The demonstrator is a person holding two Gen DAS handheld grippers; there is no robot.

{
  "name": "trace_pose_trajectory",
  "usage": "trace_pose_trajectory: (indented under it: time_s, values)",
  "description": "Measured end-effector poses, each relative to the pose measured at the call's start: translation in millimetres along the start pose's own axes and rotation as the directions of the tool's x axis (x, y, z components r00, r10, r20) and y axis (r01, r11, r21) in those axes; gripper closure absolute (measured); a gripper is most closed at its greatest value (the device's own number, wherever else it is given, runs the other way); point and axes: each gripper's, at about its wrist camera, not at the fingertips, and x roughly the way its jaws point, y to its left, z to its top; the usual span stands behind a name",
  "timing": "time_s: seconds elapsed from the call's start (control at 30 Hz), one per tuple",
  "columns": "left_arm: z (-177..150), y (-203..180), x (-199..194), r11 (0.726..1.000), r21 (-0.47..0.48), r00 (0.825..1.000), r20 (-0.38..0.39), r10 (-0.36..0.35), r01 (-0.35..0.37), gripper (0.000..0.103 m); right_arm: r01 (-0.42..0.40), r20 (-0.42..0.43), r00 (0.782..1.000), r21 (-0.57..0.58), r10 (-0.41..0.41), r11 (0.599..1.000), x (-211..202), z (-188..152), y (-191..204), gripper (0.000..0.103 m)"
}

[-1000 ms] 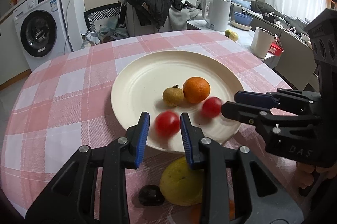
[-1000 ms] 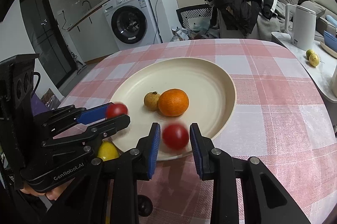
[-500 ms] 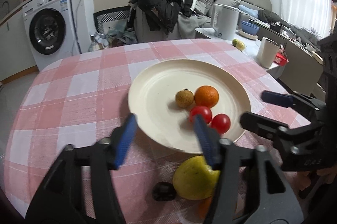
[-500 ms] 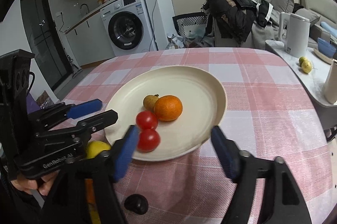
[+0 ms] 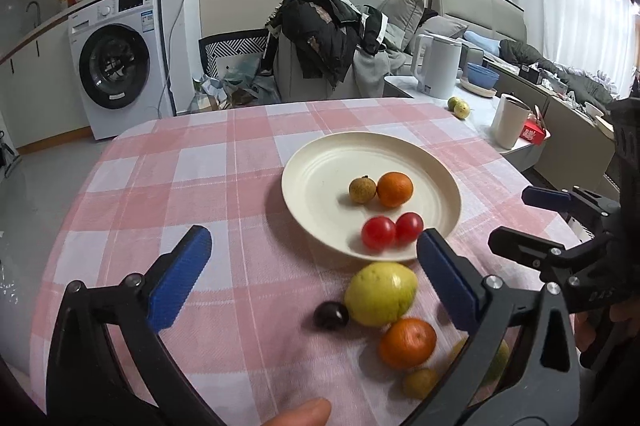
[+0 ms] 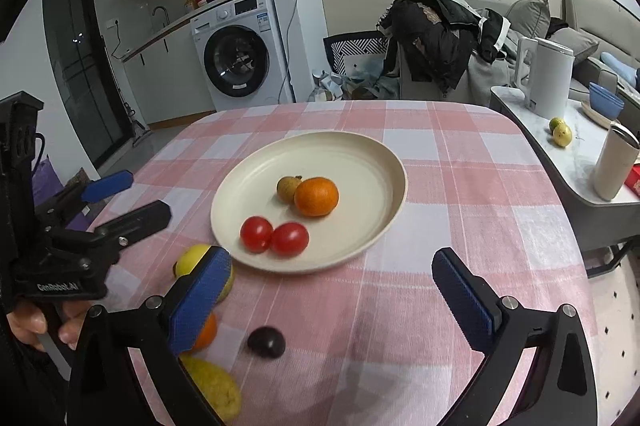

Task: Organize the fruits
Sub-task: 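Move the right tool toward the green guava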

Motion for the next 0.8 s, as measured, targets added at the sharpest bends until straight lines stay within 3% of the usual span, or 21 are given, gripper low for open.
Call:
trace_pose_trajectory:
  time_s: [0.37, 0.8]
  values:
    - [-26.5, -11.7, -45.3, 0.999, 0.035, 1.000, -0.004, -0.005, 0.005, 0.001, 0.001, -0.070, 0.998, -0.016, -0.002, 1.000, -17.3, -22.0, 15.2, 0.000]
    - [-36.6, -13.0, -50.7, 0.999, 0.042, 0.999, -0.042, -0.002, 0.004, 0.001, -0.054, -0.150, 0.988, -0.067, 0.044, 0.996, -24.6, -29.0, 35.0, 0.000]
